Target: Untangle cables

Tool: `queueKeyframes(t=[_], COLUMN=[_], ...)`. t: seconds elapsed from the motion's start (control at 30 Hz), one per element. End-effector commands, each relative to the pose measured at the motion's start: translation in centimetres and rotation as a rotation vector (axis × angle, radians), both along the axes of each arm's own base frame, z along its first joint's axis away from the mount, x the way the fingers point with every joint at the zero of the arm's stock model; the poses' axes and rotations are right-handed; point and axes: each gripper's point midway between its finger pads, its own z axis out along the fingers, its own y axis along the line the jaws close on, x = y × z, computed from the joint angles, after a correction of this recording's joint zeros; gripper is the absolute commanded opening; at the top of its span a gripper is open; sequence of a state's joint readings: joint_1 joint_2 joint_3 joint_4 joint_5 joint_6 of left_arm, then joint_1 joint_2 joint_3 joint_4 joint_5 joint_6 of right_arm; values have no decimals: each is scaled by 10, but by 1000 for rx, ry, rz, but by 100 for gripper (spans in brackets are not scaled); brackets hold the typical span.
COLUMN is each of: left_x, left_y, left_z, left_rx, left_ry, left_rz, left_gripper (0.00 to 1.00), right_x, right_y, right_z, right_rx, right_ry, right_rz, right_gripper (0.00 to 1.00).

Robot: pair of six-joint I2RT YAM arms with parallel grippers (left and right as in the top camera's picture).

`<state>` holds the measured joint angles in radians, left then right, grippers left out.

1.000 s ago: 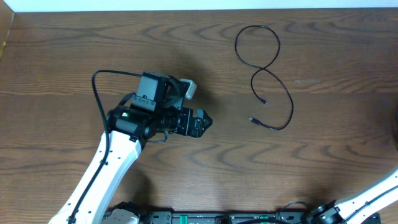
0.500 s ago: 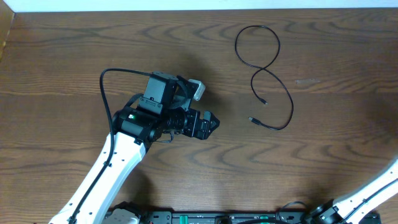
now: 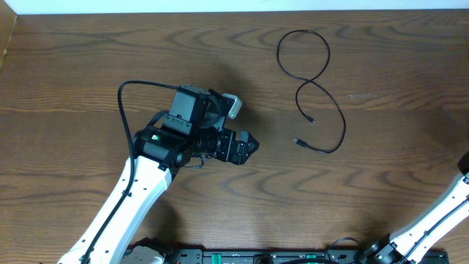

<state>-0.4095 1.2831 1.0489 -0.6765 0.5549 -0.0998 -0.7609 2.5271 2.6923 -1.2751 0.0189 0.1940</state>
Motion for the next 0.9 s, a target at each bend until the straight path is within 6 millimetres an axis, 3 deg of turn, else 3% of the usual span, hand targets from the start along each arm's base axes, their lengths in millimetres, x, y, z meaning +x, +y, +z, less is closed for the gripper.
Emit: queueKeyframes(t=[0.0, 0.03, 0.07, 0.1, 0.13, 0.5, 0.87], left_x=[-1, -1, -1, -1, -1, -3, -7], left_y=[-2, -2, -2, -2, -2, -1, 1], left_z=[0, 0, 0, 0, 0, -2, -5], left_rx=[-1, -2, -2, -2, -2, 3, 10], left_ry=[-7, -6, -6, -6, -6, 6, 22], left_rz=[-20, -20, -20, -20, -20, -20, -20], left_gripper=[96, 96, 96, 96, 96, 96, 96], right_x=[-3, -4, -4, -4, -3, -9, 22], right_y=[-2, -1, -1, 0, 1, 22, 63], right_z=[-27, -28, -31, -32, -32, -39, -56], right_rx=[22, 25, 30, 32, 34, 118, 51], right_ry=[54, 57, 62, 64, 66, 92, 202], right_rz=[7, 7, 7, 8, 10, -68, 51], right_gripper=[44, 46, 57, 85, 99, 99, 99])
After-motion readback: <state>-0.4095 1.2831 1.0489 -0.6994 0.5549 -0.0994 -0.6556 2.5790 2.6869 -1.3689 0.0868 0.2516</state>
